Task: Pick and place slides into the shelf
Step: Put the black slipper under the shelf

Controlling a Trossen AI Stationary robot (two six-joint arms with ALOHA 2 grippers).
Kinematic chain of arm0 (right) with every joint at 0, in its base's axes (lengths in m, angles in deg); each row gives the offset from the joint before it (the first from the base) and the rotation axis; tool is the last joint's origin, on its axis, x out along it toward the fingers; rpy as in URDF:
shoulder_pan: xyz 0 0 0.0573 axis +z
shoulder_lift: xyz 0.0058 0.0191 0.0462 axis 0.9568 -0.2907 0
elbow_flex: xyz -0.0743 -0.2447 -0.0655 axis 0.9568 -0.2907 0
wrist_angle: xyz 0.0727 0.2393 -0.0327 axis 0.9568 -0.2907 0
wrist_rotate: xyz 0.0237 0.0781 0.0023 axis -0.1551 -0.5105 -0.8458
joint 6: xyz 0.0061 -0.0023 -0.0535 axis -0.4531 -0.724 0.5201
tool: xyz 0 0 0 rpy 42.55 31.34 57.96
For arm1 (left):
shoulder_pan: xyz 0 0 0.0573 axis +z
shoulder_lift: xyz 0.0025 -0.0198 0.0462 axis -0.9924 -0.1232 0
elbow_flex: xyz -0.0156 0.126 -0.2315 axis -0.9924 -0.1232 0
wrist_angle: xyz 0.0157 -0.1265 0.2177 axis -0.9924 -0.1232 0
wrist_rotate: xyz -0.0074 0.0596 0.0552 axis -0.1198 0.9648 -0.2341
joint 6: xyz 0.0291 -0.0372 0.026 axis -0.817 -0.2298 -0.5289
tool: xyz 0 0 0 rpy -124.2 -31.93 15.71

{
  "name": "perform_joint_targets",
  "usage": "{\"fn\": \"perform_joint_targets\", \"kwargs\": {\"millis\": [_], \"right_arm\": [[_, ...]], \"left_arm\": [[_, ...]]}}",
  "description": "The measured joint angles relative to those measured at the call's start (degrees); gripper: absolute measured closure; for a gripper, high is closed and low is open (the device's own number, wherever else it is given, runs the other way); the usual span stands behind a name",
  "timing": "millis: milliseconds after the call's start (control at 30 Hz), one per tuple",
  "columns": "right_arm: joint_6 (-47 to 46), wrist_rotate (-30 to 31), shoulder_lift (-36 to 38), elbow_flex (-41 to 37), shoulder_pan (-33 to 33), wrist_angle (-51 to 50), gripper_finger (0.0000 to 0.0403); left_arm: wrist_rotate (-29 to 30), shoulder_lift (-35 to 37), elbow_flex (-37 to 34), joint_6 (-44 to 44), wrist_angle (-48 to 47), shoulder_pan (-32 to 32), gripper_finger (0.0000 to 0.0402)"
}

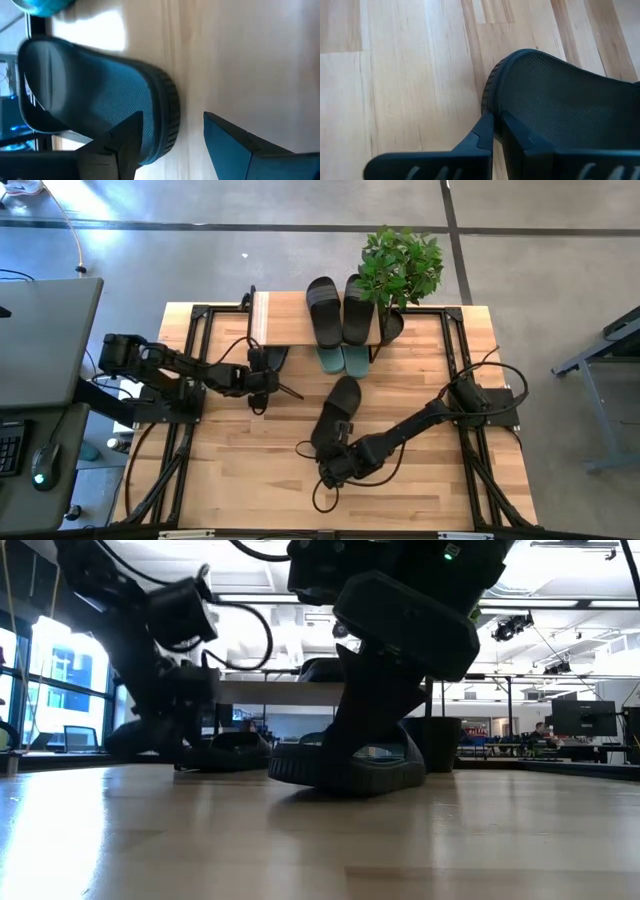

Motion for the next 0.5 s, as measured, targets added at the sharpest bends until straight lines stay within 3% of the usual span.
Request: {"fn": "perform_joint_targets", "kwargs": {"millis": [333,500], "right_arm": [[0.2,-0.3,0.0,0.0,0.0,-0.1,0.0403],[0.0,-0.3,0.0,0.0,0.0,-0.2,0.0403]], "left_arm": [[1.4,-4.0,0.1,1.7,3.4,3.0,0.0211],[1.7,-4.1,0.1,1.7,4.1,3.0,0.0256]]}}
